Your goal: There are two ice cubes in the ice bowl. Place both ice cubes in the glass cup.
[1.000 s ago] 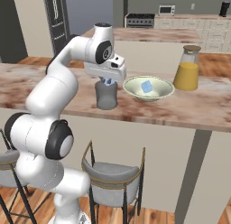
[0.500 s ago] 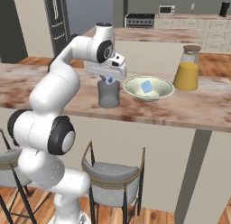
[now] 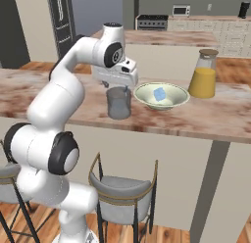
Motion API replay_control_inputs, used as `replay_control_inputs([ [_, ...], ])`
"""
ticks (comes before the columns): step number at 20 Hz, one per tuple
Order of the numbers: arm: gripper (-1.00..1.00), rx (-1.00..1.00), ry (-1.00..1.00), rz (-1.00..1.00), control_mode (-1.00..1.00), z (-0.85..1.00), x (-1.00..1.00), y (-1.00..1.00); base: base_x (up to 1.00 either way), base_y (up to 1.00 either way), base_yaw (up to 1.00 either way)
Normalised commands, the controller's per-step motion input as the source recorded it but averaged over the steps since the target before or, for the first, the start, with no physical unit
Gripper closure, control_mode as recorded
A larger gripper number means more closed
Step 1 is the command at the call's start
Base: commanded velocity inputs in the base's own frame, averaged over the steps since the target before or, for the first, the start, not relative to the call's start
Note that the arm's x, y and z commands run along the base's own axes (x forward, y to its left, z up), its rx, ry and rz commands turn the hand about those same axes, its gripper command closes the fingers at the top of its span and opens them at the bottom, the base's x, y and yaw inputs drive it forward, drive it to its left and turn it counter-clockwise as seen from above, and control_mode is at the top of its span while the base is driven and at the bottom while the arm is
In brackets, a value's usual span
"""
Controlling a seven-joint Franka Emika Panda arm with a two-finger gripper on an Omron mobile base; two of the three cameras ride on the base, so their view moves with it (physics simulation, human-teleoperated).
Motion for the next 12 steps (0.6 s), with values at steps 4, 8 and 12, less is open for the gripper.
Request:
replay_control_inputs([
  [4,-1.0,0.0,-0.11,0.0,-1.0,0.02,-0.63,-0.07,0.0,0.0,0.0],
  [8,-1.0,0.02,-0.2,0.0,-1.0,0.42,-0.36,-0.14,0.0,0.0,0.0],
  [12,-1.0,0.01,-0.07,-0.06,-1.0,0.51,0.14,-0.41,0.0,0.0,0.0],
])
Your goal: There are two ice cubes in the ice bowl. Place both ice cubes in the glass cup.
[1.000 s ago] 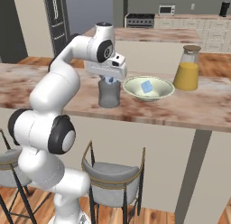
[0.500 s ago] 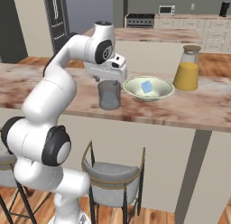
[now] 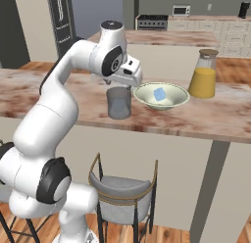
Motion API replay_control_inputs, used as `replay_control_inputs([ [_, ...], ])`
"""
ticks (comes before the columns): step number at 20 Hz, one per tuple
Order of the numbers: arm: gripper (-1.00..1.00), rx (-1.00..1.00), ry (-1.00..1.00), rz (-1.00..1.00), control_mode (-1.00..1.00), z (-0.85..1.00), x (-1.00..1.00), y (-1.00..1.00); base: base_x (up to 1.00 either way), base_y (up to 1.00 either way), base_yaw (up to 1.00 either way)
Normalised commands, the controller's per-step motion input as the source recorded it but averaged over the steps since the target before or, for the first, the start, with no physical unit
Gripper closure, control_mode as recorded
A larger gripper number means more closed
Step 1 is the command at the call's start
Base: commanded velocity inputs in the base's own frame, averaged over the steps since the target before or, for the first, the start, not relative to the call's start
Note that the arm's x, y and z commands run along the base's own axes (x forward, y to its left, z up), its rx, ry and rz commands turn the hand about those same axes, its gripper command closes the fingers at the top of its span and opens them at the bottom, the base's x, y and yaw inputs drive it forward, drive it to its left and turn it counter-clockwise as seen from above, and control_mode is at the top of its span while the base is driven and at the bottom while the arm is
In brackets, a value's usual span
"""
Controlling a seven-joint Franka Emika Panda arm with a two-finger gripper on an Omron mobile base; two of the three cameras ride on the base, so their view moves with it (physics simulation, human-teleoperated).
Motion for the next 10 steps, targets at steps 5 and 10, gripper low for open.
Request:
replay_control_inputs([
  [5,-1.0,0.0,-0.01,-0.09,-1.0,0.04,0.12,-0.82,0.0,0.0,0.0],
  [10,-1.0,0.0,0.0,-0.16,-1.0,-0.1,0.23,-0.93,0.0,0.0,0.0],
])
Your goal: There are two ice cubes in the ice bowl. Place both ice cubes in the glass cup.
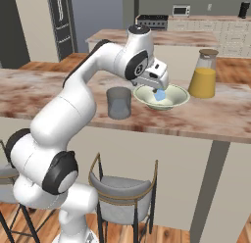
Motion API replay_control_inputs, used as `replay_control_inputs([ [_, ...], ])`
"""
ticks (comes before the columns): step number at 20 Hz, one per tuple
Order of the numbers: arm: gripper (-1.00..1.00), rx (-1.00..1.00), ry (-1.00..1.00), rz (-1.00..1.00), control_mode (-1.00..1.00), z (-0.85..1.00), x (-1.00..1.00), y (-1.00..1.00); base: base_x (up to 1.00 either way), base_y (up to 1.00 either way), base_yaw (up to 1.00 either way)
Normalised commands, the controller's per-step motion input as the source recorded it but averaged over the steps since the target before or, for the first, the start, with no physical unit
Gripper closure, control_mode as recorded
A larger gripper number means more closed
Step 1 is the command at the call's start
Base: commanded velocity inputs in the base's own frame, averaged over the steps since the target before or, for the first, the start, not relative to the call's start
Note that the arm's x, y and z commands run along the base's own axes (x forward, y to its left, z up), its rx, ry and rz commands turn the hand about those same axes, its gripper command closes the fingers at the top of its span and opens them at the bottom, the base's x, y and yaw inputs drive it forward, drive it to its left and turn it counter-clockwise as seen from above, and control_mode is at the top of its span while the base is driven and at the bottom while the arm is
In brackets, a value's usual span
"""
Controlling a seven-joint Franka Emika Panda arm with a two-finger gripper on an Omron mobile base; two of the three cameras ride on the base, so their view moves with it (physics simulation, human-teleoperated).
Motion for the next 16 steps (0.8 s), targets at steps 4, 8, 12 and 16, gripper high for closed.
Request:
replay_control_inputs([
  [4,-1.0,0.0,0.01,-0.08,-1.0,-0.25,0.45,-0.3,0.0,0.0,0.0],
  [8,-1.0,0.0,0.0,-0.06,-1.0,-0.4,0.66,-0.08,0.0,0.0,0.0],
  [12,-1.0,0.0,0.0,-0.09,-1.0,-0.29,0.69,0.0,0.0,0.0,0.0],
  [16,-1.0,0.0,0.0,-0.04,-1.0,-0.14,0.5,-0.17,0.0,0.0,0.0],
])
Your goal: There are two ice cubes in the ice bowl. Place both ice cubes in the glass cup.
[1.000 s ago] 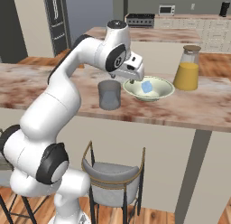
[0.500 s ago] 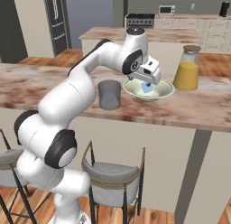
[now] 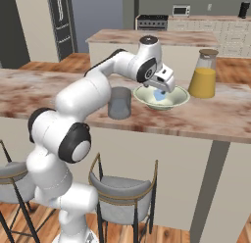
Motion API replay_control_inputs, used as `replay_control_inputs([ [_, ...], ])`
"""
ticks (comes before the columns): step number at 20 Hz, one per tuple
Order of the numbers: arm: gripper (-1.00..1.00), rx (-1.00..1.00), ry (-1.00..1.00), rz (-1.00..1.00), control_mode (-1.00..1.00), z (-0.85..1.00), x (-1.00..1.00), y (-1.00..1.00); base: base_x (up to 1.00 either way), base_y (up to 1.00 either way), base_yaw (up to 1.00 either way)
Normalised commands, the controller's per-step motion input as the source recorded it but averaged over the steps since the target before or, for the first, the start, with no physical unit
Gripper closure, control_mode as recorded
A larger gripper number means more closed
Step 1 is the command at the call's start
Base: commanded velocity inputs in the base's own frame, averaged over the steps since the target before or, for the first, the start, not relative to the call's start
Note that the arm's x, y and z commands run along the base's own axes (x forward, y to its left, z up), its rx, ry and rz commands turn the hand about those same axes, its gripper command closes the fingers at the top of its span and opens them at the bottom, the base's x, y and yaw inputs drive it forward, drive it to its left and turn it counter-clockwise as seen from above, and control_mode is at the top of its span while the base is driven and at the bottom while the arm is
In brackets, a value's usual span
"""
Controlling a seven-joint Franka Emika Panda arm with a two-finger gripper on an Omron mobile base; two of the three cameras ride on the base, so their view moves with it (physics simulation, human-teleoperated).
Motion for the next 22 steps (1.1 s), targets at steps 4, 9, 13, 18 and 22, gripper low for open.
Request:
replay_control_inputs([
  [4,-1.0,0.0,0.0,-0.01,-1.0,-0.05,0.22,-0.28,0.0,0.0,0.0],
  [9,-1.0,0.0,0.0,-0.03,-1.0,-0.05,0.2,-0.21,0.0,0.0,0.0],
  [13,-1.0,0.01,0.0,-0.05,-1.0,-0.14,0.27,-0.13,0.0,0.0,0.0],
  [18,-1.0,0.04,0.0,-0.1,-1.0,-0.14,0.26,-0.02,0.0,0.0,0.0],
  [22,-1.0,0.07,0.0,-0.13,-1.0,-0.07,0.19,0.0,0.0,0.0,0.0],
])
